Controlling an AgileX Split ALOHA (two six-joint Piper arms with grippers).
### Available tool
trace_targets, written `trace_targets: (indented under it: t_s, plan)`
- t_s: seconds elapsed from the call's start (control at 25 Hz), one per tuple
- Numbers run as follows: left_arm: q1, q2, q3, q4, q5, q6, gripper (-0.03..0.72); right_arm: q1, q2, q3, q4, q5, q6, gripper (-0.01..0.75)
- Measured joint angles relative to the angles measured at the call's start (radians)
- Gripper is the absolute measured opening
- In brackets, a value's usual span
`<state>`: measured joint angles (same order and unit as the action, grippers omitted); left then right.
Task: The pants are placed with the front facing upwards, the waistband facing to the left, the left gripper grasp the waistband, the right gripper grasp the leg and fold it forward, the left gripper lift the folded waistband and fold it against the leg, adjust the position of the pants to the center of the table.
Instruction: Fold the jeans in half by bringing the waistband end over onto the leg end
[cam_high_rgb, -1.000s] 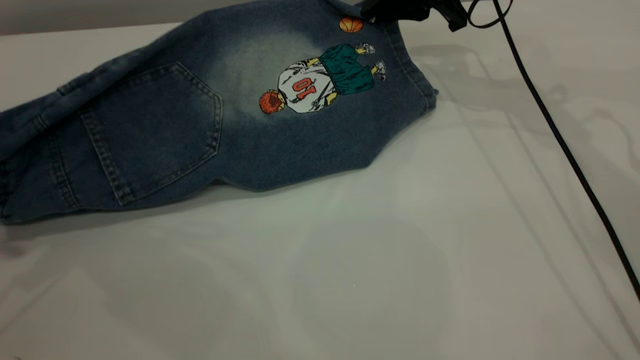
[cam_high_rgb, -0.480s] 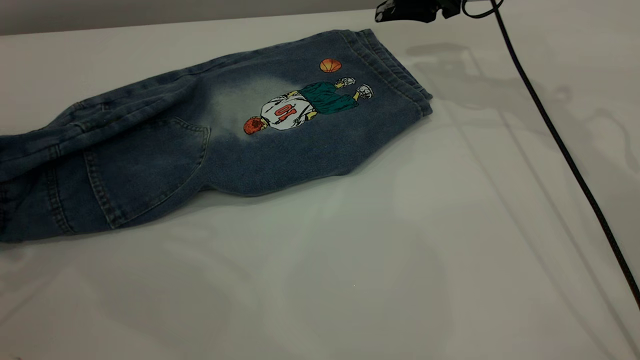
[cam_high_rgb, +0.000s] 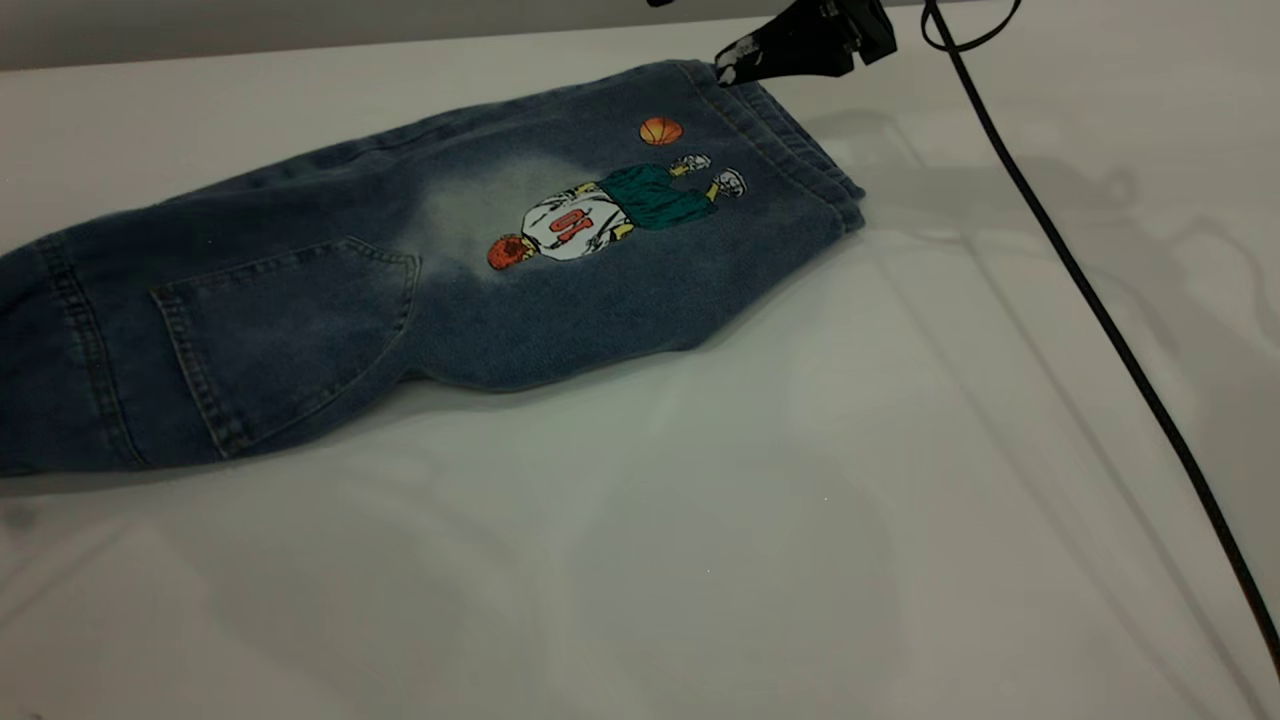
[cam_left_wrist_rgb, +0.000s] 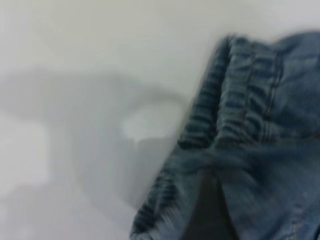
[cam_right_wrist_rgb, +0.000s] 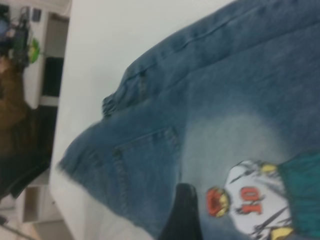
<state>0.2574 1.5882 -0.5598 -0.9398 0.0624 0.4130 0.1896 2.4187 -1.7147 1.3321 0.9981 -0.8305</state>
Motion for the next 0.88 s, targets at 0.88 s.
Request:
trace_targets:
  t_s: [0.88]
  plan:
    - [0.0, -0.025, 0.132, -0.002, 0.172, -0.078, 0.475, 0.0, 0.0, 0.001, -0.05, 0.191, 0.076, 0.549]
